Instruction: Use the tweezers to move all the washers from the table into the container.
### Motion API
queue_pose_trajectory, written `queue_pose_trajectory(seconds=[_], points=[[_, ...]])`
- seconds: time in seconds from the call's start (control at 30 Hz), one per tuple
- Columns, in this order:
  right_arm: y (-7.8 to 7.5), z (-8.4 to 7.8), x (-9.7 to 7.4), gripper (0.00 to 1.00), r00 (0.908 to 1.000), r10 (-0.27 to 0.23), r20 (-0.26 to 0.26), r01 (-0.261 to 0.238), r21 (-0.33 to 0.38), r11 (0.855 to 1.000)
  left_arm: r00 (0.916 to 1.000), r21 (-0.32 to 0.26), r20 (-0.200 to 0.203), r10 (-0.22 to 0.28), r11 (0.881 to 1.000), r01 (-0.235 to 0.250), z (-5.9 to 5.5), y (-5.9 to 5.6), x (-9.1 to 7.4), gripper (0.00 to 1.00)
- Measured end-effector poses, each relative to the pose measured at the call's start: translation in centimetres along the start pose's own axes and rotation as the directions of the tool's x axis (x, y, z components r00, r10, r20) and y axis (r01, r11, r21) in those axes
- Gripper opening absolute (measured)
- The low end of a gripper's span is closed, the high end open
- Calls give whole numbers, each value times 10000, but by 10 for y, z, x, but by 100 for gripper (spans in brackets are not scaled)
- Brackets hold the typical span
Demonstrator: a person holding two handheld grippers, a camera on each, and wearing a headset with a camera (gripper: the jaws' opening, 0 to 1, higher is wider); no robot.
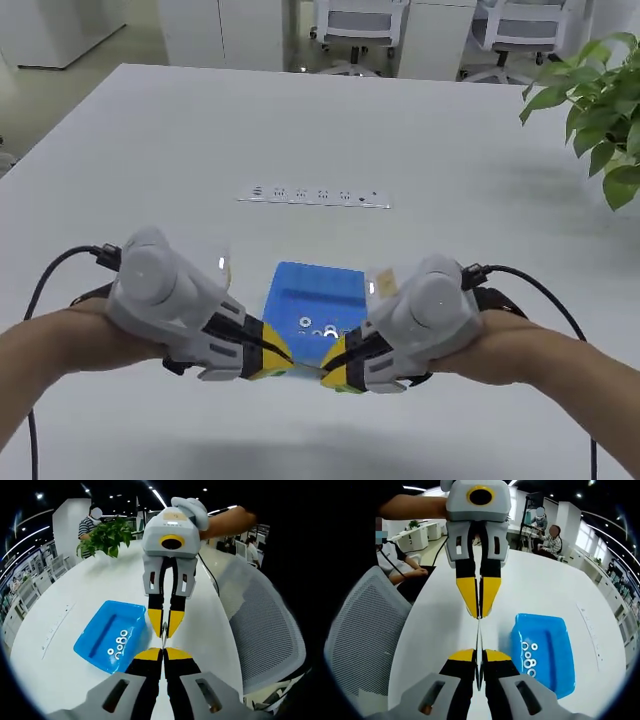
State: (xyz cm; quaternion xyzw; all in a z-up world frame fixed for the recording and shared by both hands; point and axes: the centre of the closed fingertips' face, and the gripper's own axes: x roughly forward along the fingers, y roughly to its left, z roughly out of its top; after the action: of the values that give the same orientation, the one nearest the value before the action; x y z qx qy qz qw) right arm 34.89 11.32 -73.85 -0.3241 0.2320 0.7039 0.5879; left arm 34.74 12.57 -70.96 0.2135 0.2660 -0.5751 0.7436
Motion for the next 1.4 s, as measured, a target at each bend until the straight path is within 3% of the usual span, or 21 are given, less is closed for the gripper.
queue_pose_trajectory(seconds=[0.3,0.53,0.67,0.83,1.23,1.4], points=[[22,-18,14,7,9988,194,-458,-185,201,9996,9959,87,-887,-201,9997,210,-33,-21,23,6],[36,-31,24,8,9968,160,-783,-154,80,9998,9922,-61,-1188,-364,9993,360,-47,-34,35,6],[39,-33,28,8,9966,96,-815,-98,-17,10000,9888,-31,-1450,-351,9994,351,-56,-35,41,6],[41,-37,33,8,9951,25,-984,-55,-295,9995,9857,8,-1657,-314,9995,320,-62,-36,45,6],[46,-48,44,10,9913,-76,-1312,-6,-625,9980,9689,205,-2456,-301,9991,363,-78,-36,55,7],[45,-50,42,10,9907,-97,-1360,30,-495,9988,9708,-7,-2379,-319,9995,326,-75,-35,57,7]])
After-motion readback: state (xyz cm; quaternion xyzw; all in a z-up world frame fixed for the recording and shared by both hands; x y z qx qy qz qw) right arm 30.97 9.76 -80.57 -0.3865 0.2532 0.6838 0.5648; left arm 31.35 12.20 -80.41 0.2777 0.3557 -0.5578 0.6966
